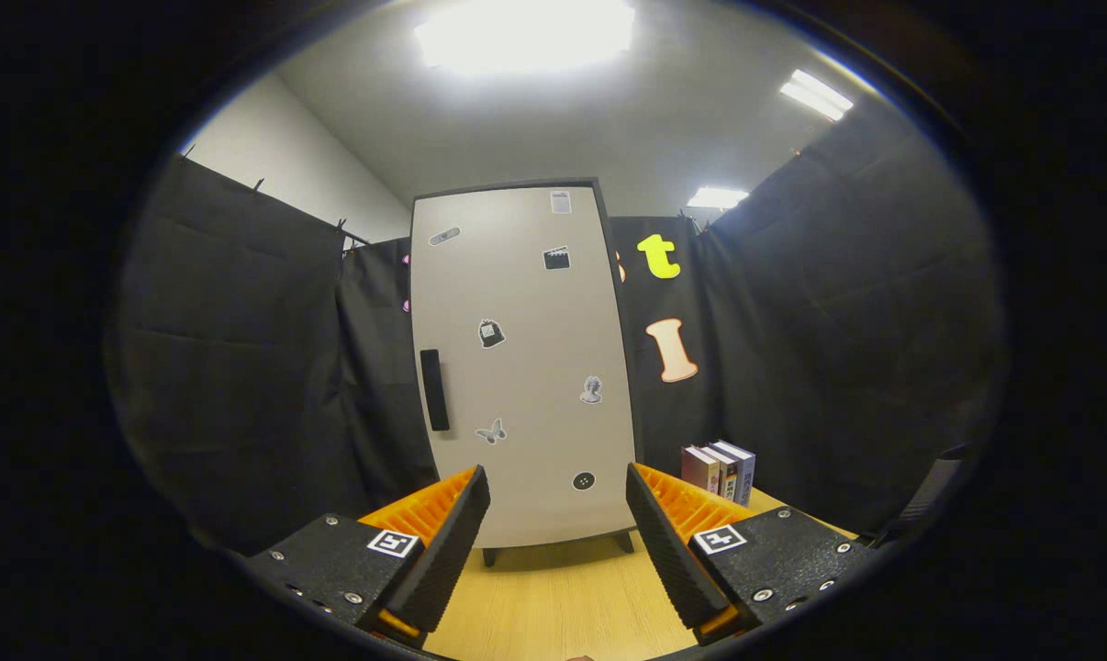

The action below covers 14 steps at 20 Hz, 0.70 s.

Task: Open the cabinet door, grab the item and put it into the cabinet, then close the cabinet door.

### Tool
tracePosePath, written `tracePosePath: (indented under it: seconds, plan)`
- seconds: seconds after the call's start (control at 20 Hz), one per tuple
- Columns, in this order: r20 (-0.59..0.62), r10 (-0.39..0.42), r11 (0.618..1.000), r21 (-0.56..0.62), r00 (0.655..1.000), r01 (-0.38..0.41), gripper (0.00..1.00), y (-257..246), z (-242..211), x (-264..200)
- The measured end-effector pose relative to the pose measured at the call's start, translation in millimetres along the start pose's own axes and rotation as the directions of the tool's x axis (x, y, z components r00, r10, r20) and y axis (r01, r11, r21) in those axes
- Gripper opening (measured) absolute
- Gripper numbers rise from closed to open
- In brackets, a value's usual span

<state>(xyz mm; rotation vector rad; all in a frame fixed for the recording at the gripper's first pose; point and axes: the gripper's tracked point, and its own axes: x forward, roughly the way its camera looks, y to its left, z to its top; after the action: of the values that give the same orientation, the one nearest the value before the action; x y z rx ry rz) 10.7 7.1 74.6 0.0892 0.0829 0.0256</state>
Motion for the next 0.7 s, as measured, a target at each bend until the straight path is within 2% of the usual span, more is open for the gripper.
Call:
tracePosePath:
  seconds: [0.7]
  plan:
    - [0.011,0.005,0.999,0.037,1.000,-0.005,0.93,-18,5,-5]
